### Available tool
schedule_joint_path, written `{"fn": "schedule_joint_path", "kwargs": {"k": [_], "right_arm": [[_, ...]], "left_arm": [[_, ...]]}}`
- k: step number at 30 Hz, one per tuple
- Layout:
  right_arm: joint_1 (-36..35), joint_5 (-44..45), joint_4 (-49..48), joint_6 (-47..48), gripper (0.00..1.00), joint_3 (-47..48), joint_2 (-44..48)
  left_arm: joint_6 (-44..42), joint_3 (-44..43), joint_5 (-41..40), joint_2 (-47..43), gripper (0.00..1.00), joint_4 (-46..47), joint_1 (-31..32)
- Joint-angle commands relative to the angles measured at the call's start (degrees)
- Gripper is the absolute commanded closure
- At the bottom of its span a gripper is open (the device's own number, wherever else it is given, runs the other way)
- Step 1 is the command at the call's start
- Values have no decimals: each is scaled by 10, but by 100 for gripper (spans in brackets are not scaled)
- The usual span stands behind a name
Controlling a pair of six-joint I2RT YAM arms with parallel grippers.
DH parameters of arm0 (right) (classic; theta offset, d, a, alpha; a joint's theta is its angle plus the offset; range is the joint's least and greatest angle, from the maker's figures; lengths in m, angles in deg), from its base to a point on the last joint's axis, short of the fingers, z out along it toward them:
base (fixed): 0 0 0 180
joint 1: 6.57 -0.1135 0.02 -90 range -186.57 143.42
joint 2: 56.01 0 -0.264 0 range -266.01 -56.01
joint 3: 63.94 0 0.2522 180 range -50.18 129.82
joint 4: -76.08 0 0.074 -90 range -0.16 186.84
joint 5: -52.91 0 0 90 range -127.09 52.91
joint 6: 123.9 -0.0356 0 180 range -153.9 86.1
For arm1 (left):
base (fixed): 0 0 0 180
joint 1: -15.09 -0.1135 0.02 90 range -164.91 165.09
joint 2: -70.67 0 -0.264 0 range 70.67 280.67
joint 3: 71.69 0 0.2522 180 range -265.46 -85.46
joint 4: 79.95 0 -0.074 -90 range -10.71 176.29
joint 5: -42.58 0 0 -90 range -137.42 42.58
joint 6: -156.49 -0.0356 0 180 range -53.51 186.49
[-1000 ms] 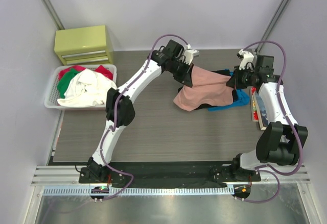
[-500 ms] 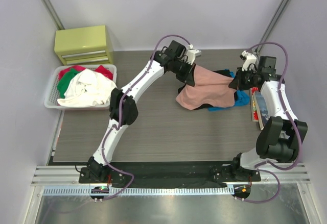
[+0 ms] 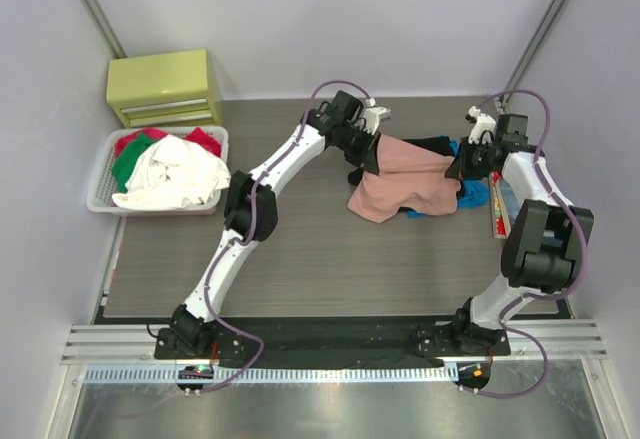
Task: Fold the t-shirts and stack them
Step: Put the neatly folded tshirt into the corner of the board with both arms
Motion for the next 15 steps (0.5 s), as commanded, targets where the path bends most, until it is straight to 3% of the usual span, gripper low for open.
{"fn": "schedule_joint_path", "kwargs": {"k": [1, 5, 7, 8, 9, 11, 15], "right_arm": [[33, 143, -84, -8, 99, 14, -35], [33, 150, -100, -25, 99, 14, -74], [32, 145, -111, -25, 99, 6, -78], [32, 145, -114, -23, 94, 4, -79], [32, 148, -120, -27, 79, -8, -75], [32, 152, -141, -26, 65, -22, -65], [31, 155, -173, -22, 53, -60, -26]], "left_arm": [[-33, -5, -67, 22, 100, -81, -59], [-55, 2, -74, 23, 100, -88, -64], [-55, 4, -77, 25, 89, -91, -67], [-59, 8, -78, 24, 67, -90, -68], [-60, 9, -79, 24, 59, -91, -68], [-61, 11, -83, 23, 47, -89, -68], [-66, 9, -90, 25, 41, -87, -68]]}}
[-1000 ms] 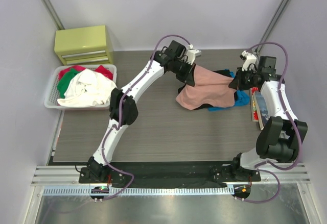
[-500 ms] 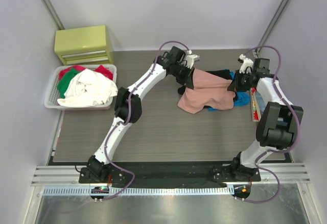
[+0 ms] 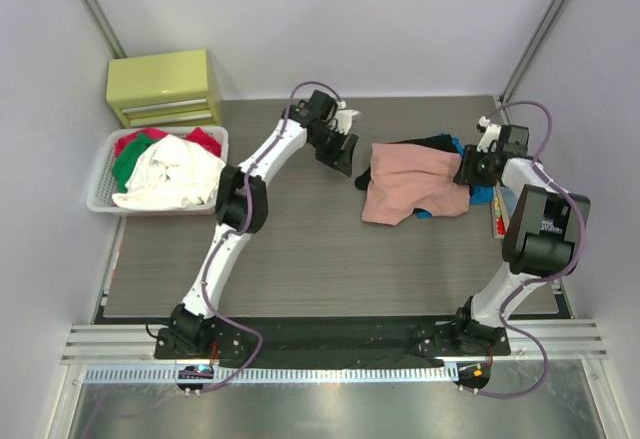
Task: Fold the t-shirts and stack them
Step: Put the neatly folded tshirt into the corner of the board with both arms, then smooth out wrinkles on the folded tshirt
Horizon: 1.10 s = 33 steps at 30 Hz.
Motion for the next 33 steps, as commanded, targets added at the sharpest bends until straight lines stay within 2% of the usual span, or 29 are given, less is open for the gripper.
{"fn": "schedule_joint_path", "kwargs": {"k": [1, 2, 5, 11, 15, 19, 20, 21, 22, 23, 25, 27, 28, 29, 30, 31, 33], "right_arm": [[10, 69, -70, 16, 51, -33, 55], [10, 57, -71, 18, 43, -36, 61], [9, 40, -69, 21, 34, -43, 75], [8, 47, -100, 30, 32, -68, 168], [8, 39, -69, 30, 32, -76, 248], [7, -9, -11, 25, 31, -94, 321], [7, -24, 1, 30, 39, -99, 331], [7, -43, 31, 34, 54, -101, 342], [7, -53, 38, 22, 85, -106, 346], [7, -81, 50, 19, 99, -108, 346], [0, -112, 95, 19, 99, -106, 331], [-20, -116, 140, 32, 99, -99, 315], [-25, -114, 151, 46, 99, -98, 296], [-29, -104, 154, 49, 99, -103, 293], [-29, -98, 142, 52, 99, -110, 294], [-32, -90, 129, 49, 99, -119, 308], [-57, -51, 99, 52, 99, -134, 316]], "left_arm": [[-21, -1, -34, 3, 41, -28, -16], [-23, 0, -33, 3, 40, -30, -16], [-25, 11, -27, -1, 40, -31, -15], [-37, 34, -31, -32, 39, -23, -15], [-38, 57, -26, -61, 39, -29, -15], [-36, 189, -59, -166, 41, 51, -16], [-36, 201, -62, -179, 44, 57, -18], [-32, 209, -68, -193, 50, 65, -20], [-26, 221, -74, -206, 77, 67, -21], [-22, 227, -97, -231, 100, 68, -22], [-6, 268, -132, -263, 100, 92, -22], [5, 307, -213, -328, 100, 142, -22], [0, 357, -237, -356, 100, 164, -22], [-2, 382, -292, -406, 100, 185, -25], [-12, 409, -308, -437, 100, 232, -25], [-15, 460, -346, -463, 100, 256, -26], [-34, 505, -379, -533, 100, 293, -26]]}}
